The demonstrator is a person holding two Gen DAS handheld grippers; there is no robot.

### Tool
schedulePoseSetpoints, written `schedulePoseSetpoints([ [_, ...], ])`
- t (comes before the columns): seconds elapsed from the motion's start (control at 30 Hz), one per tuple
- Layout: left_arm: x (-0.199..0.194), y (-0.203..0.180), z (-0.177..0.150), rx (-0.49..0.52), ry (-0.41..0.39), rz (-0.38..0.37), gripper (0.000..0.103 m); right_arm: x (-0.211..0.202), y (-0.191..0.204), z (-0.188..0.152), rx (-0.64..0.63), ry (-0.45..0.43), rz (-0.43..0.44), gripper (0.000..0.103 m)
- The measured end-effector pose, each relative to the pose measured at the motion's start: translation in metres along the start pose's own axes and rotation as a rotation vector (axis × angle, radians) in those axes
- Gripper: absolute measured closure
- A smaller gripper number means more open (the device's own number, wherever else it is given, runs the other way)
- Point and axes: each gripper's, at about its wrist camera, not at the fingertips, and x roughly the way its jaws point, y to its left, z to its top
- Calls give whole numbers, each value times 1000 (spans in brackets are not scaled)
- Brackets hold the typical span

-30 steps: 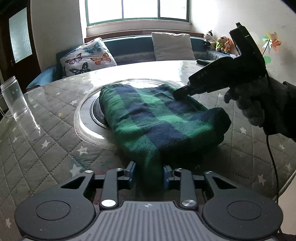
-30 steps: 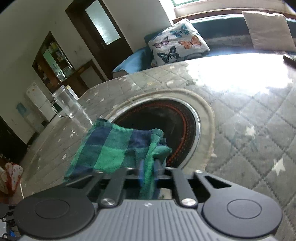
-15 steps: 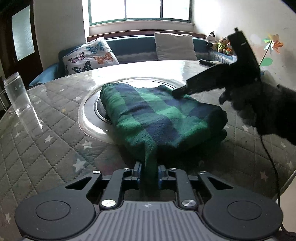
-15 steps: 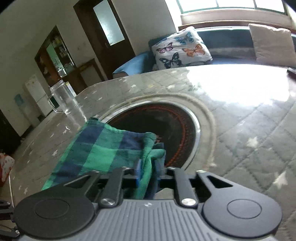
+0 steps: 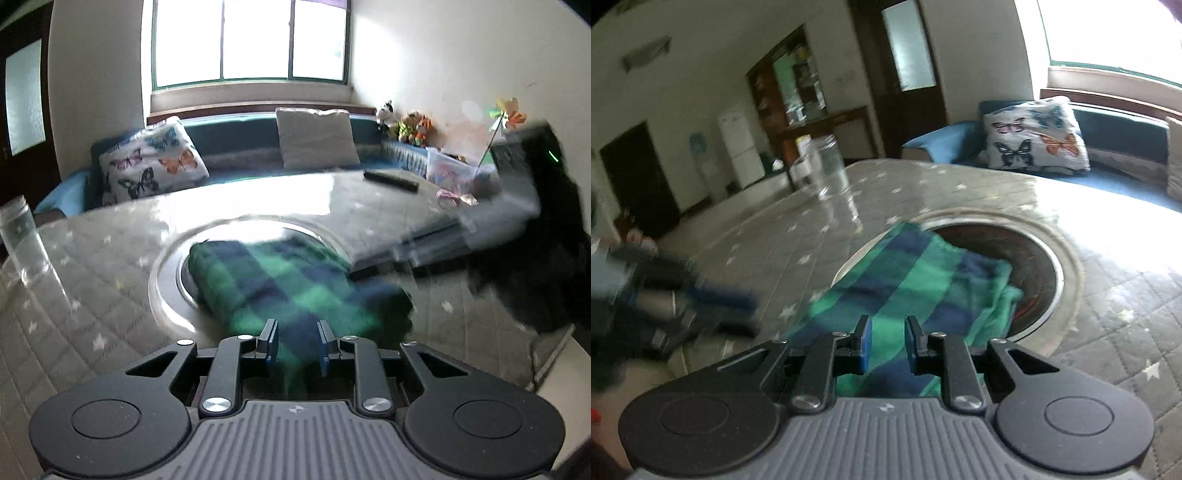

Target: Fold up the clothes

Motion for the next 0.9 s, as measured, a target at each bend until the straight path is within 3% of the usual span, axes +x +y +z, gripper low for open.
schedulePoseSetpoints([
  [0.23,45,4,-6,21,69,-33,79,11,12,-25,-103,80,-81,84],
  [0.43,66,8,-25,10,119,-41,79,22,6,-43,-68,103,-96,84],
  [0.57,64,14,-19,3,118,-64,79,19,4,-38,-59,114,-90,83],
  [0.7,55,26,2,-26,58,-82,79,15,-4,-23,-23,99,-56,81],
  [0.9,85,49,31,-37,47,-40,79,34,-19,4,-5,53,-87,80],
])
